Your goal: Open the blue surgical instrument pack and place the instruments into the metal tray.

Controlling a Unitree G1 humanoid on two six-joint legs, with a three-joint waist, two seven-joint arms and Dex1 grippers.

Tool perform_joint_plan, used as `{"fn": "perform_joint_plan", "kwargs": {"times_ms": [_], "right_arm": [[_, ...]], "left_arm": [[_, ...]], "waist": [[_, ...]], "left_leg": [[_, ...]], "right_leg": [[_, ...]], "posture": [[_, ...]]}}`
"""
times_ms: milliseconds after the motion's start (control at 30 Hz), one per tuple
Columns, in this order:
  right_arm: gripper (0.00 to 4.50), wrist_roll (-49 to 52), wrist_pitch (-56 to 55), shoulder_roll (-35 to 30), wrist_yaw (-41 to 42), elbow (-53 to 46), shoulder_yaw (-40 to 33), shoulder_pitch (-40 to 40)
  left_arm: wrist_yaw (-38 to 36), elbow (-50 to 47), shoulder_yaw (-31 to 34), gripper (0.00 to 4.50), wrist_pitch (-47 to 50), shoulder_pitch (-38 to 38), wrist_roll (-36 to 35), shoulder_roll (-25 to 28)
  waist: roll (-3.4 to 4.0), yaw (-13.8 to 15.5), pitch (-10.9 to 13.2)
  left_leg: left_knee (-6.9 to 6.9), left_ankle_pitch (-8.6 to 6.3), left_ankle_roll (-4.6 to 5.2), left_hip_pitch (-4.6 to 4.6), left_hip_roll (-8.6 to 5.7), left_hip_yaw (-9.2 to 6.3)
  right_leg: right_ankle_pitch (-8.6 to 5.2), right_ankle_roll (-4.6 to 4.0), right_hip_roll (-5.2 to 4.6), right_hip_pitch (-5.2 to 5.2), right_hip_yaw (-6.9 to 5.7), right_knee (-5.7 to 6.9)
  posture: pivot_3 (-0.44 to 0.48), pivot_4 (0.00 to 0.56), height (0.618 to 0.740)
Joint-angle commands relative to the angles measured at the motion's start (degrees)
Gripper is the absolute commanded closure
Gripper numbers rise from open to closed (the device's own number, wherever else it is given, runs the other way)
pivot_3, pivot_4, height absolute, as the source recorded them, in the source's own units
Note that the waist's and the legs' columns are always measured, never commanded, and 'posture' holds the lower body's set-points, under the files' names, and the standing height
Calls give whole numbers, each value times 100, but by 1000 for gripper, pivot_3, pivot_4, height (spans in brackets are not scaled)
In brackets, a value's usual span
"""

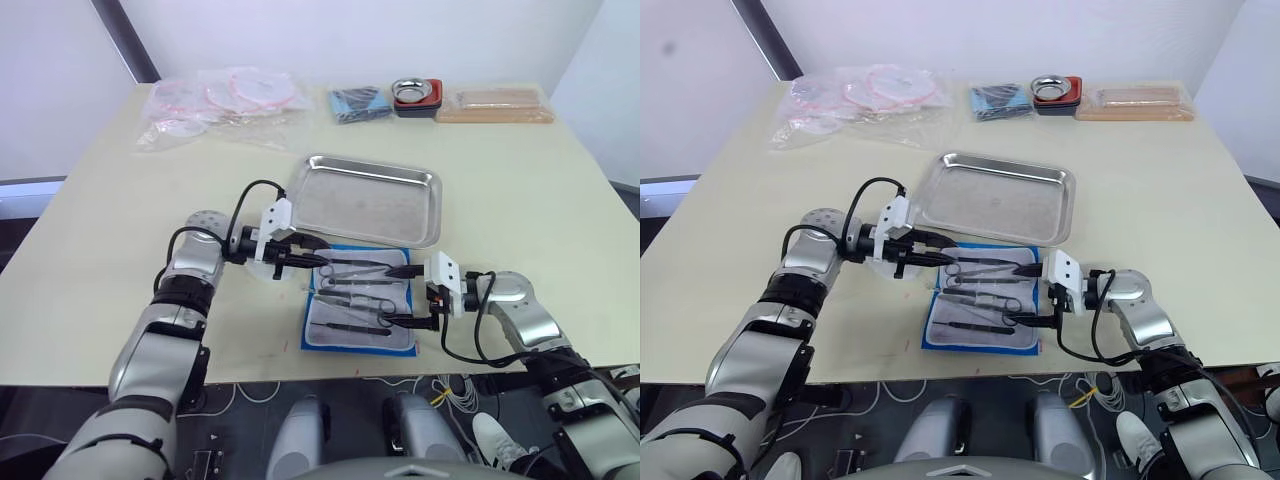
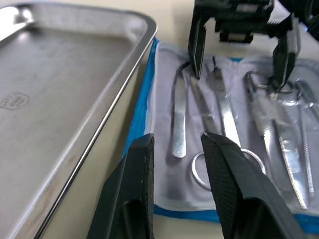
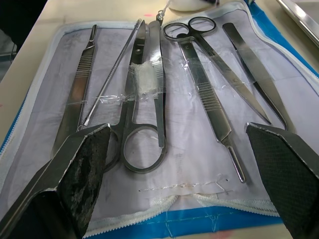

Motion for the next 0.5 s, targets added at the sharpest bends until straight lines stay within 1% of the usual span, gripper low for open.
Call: {"fn": "perform_joint_plan", "kwargs": {"times_ms": [33,267,500], "right_arm": [[0,-424,123,-27,-188,396,251,220],[0,-436,117,-44,-228,345,262,307],[0,-450,98,-33,-250,386,270,301]], "left_arm": [[-35,533,-47,2885,-462,-240,274,-105],[-86,1145,-82,2885,-863,-428,599,-275],[-233,1281,-14,2885,-1022,-411,669,-363]], "waist": [[0,-2,0],[2,-2,-5],[5,-2,-20]], "left_leg": [[0,0,0,1,0,0],[0,0,0,2,0,-2],[0,0,0,4,0,-2]], "right_leg": [[0,1,0,0,1,1],[0,1,2,1,1,2],[0,1,2,4,1,2]], "posture": [[0,150,740],[0,150,740],[0,150,740]]}}
